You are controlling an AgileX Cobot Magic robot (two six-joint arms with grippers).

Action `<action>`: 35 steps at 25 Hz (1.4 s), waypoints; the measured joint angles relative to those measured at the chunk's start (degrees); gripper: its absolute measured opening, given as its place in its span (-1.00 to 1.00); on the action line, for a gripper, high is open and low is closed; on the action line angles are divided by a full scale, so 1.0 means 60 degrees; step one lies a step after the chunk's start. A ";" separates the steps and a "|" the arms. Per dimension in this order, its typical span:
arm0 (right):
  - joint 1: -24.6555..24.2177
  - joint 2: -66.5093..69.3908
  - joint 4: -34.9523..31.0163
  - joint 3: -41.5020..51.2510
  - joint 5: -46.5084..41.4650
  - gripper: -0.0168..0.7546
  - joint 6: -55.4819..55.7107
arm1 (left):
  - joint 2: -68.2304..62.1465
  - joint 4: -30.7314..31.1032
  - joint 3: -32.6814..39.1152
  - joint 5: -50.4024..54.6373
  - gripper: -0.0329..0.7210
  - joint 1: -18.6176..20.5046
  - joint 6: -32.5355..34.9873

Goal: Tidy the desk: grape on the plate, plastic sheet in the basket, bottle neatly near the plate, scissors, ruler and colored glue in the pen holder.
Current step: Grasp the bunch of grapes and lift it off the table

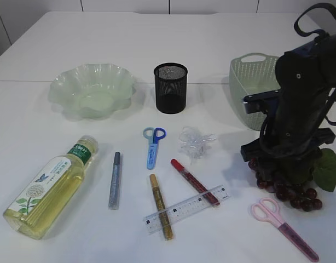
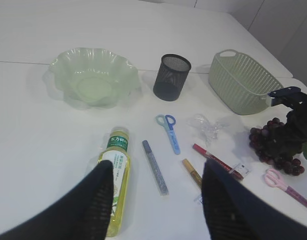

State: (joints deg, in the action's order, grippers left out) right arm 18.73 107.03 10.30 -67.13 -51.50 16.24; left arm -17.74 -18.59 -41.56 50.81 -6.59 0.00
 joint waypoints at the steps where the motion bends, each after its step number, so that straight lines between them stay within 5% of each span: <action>1: 0.0000 0.0000 -0.0046 0.0000 0.0018 0.37 0.0000 | 0.0000 0.0000 0.0000 0.0000 0.19 0.0000 0.0000; 35: -0.0272 0.0801 0.0117 -0.0006 0.0548 0.37 0.0033 | 0.0000 -0.0111 0.0000 0.0000 0.19 0.0000 0.0000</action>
State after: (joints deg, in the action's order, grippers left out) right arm 17.10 111.83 11.00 -67.17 -48.21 16.44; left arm -17.74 -19.25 -41.56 50.81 -6.59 0.00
